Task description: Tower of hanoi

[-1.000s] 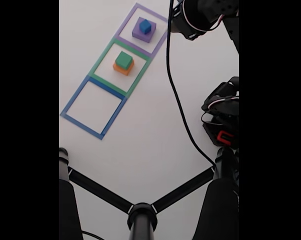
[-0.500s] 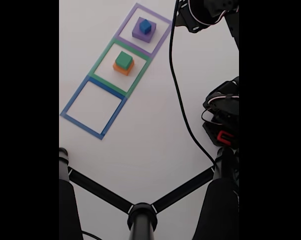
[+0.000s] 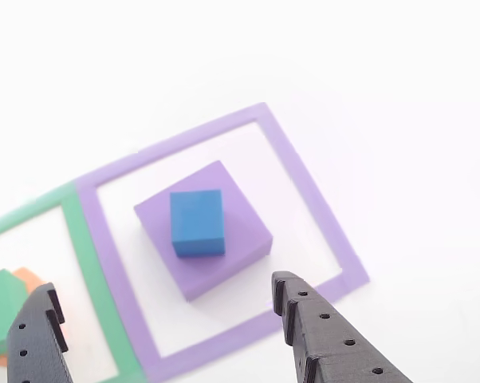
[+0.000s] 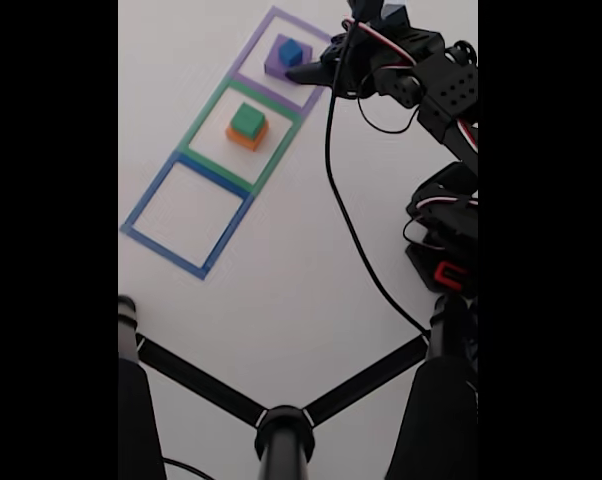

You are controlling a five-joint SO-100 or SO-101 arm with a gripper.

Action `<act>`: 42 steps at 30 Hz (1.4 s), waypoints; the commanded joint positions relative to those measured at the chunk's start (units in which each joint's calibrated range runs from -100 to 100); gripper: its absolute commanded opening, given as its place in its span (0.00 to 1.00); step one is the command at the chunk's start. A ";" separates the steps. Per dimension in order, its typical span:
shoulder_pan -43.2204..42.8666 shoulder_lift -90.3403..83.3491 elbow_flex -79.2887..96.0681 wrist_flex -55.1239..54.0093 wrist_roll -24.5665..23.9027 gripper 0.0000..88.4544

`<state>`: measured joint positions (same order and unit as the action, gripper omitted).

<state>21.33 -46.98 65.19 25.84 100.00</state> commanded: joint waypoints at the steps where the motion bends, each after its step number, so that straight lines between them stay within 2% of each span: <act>1: 0.60 6.04 5.74 -20.54 0.00 0.35; 9: 0.37 21.74 10.55 -45.63 0.00 0.35; 19: -0.55 37.37 11.37 -65.14 0.00 0.35; 28: -1.62 49.47 7.55 -75.82 0.00 0.34; 42: -2.23 57.80 4.28 -80.84 0.00 0.31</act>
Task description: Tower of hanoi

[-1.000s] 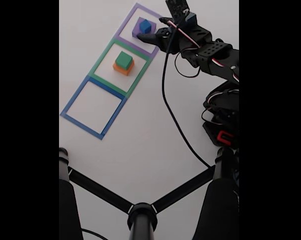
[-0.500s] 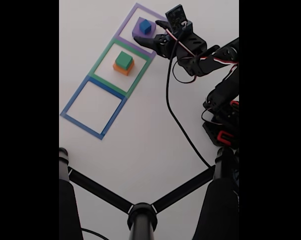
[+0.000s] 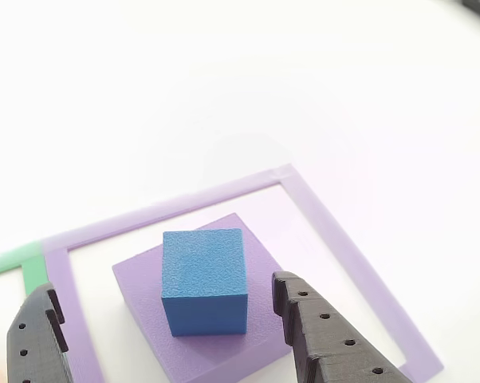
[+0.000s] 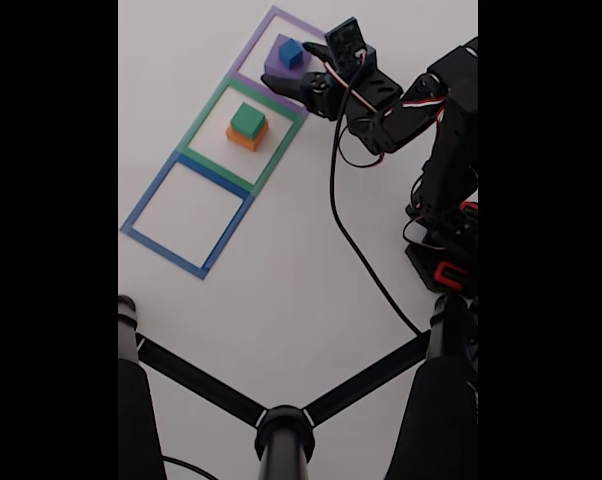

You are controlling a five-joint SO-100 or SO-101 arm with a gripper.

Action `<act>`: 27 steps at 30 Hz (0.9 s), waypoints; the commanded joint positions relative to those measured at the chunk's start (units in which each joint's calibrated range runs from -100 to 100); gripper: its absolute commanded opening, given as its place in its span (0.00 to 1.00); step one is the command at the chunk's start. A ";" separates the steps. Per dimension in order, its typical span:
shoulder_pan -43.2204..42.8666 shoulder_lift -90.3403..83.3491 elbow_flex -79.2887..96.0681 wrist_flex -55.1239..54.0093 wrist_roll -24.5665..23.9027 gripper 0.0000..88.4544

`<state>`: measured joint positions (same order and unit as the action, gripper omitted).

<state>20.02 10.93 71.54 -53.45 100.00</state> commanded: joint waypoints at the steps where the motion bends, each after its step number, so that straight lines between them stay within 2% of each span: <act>1: -0.99 0.04 -2.16 -1.55 0.00 0.30; 13: -1.60 0.69 -2.53 -1.39 0.00 0.14; 27: -2.52 0.37 -2.53 -1.39 0.00 0.05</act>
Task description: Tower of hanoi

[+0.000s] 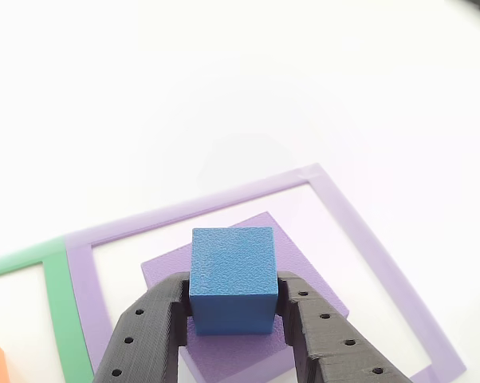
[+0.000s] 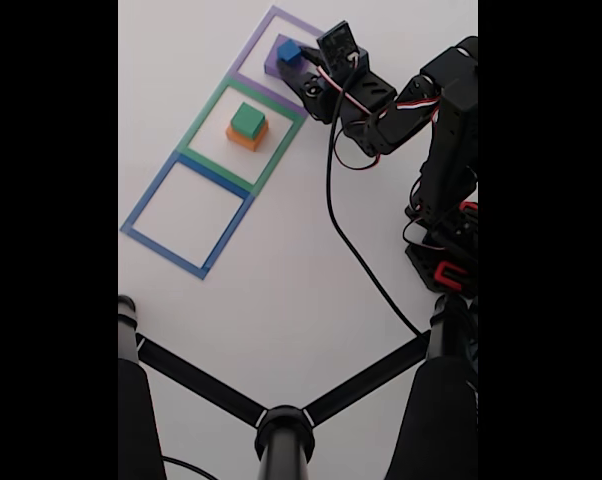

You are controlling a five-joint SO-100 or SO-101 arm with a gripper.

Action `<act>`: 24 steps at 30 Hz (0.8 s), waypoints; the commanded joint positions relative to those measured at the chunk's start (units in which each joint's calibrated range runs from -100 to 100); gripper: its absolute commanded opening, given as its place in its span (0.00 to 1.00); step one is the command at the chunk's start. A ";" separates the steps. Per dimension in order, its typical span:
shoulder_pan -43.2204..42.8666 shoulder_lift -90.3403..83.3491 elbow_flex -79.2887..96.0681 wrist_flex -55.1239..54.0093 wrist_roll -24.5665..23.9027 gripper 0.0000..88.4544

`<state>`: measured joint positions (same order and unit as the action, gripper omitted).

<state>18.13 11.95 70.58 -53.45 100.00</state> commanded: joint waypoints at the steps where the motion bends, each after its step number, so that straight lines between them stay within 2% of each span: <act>1: -0.71 -0.81 -1.57 -1.30 0.00 0.05; 6: -1.47 -4.89 -0.75 2.18 0.00 0.06; 11: -2.39 -17.72 -1.11 18.61 0.00 0.06; 14: -3.00 -27.89 -2.02 32.29 0.00 0.06; 17: -3.53 -38.39 -5.48 50.98 0.00 0.06; 24: -5.51 -51.29 -24.20 92.67 0.00 0.05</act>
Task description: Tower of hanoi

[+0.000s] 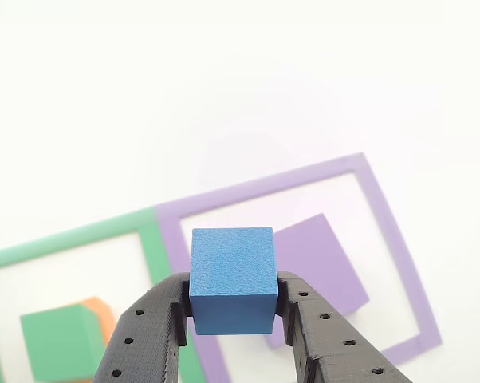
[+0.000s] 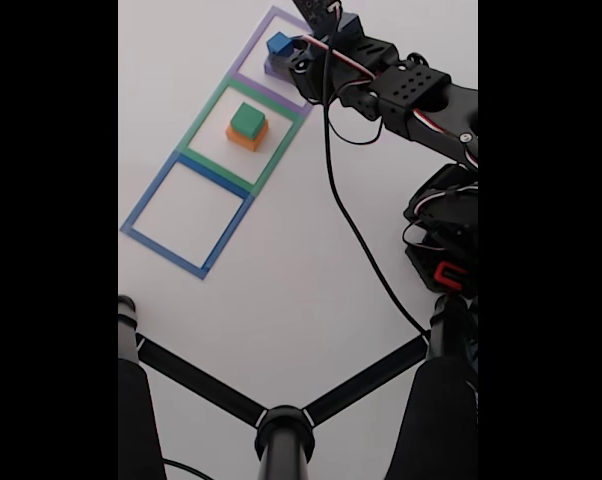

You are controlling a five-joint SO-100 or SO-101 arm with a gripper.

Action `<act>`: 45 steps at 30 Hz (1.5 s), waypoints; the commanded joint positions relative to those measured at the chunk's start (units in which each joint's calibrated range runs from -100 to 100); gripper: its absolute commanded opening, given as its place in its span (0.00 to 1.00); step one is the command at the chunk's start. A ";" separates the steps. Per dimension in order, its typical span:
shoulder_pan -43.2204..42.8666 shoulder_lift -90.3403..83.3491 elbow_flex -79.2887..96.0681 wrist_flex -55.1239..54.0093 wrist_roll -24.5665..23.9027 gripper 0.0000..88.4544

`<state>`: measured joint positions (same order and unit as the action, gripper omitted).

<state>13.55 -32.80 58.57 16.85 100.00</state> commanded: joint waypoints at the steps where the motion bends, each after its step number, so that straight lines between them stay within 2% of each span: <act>1: -1.23 -7.03 -15.46 27.54 0.00 0.04; 7: -3.22 -7.51 -36.54 55.71 0.00 0.04; 11: -4.44 -7.51 -48.44 70.11 0.00 0.03; 18: -7.49 -7.03 -61.34 82.34 0.00 0.03; 24: -9.09 -7.19 -60.89 82.82 0.00 0.03; 27: -9.62 -7.91 -57.35 80.48 0.00 0.03; 31: -9.85 -10.95 -46.08 70.36 0.00 0.03; 45: -9.24 -18.32 3.90 13.38 0.00 0.05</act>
<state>4.79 -49.18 54.83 45.99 100.00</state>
